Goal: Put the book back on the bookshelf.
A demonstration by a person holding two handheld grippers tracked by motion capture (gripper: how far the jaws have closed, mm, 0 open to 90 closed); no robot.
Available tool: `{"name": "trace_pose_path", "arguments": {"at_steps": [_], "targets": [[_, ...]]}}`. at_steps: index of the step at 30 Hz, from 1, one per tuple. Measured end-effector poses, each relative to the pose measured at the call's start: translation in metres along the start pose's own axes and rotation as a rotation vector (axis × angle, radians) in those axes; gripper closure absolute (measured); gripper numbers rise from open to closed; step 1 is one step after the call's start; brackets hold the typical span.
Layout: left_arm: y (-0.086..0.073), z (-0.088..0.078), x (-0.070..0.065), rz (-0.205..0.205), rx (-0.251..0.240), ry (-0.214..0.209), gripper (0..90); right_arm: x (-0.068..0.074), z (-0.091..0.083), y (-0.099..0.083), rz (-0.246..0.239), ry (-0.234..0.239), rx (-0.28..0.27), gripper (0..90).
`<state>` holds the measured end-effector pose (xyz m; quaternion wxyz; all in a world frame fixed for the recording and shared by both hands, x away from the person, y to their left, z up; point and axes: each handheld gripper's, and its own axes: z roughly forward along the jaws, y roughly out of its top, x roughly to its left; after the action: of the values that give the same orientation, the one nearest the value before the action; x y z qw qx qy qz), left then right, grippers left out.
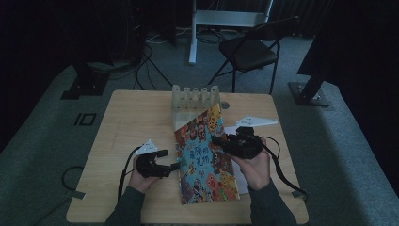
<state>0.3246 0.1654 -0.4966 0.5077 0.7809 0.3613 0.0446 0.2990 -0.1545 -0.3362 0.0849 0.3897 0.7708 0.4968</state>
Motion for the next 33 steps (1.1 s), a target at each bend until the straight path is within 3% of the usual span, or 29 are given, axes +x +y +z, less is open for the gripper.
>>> {"name": "trace_pose_path", "arguments": {"at_steps": [4, 8, 9, 10, 16, 19, 21, 26, 30, 33], "targets": [[0.003, 0.01, 0.001, 0.009, 0.025, -0.015, 14.1, 0.001, -0.002, 0.001, -0.001, 0.013, -0.005, 73.6], [0.001, 0.023, 0.01, -0.001, 0.059, -0.037, 6.3, 0.002, -0.004, 0.0, -0.003, 0.034, -0.012, 74.0], [0.001, 0.026, 0.012, -0.008, 0.06, -0.053, 6.3, 0.002, -0.004, 0.0, -0.003, 0.034, -0.012, 74.0], [0.001, 0.029, 0.015, -0.031, 0.055, -0.101, 2.5, 0.003, -0.005, 0.0, -0.002, 0.036, -0.015, 74.0], [0.006, 0.034, 0.017, -0.037, 0.041, -0.159, 2.1, 0.002, -0.007, 0.0, 0.003, 0.045, -0.022, 74.2], [0.006, 0.04, 0.022, -0.08, 0.051, -0.258, 1.6, 0.003, -0.01, -0.001, 0.007, 0.059, -0.029, 74.4], [0.005, 0.042, 0.024, -0.084, 0.042, -0.286, 1.6, 0.003, -0.011, -0.001, 0.003, 0.059, -0.029, 74.5], [0.006, 0.046, 0.026, -0.103, 0.033, -0.317, 1.5, 0.001, -0.012, -0.002, 0.017, 0.065, -0.037, 74.5], [0.008, 0.047, 0.025, -0.107, 0.041, -0.312, 2.1, -0.001, -0.013, -0.002, 0.014, 0.066, -0.038, 74.4], [0.008, 0.042, 0.025, -0.101, 0.041, -0.302, 14.7, -0.005, -0.018, -0.003, 0.015, 0.085, -0.035, 74.3]]}}
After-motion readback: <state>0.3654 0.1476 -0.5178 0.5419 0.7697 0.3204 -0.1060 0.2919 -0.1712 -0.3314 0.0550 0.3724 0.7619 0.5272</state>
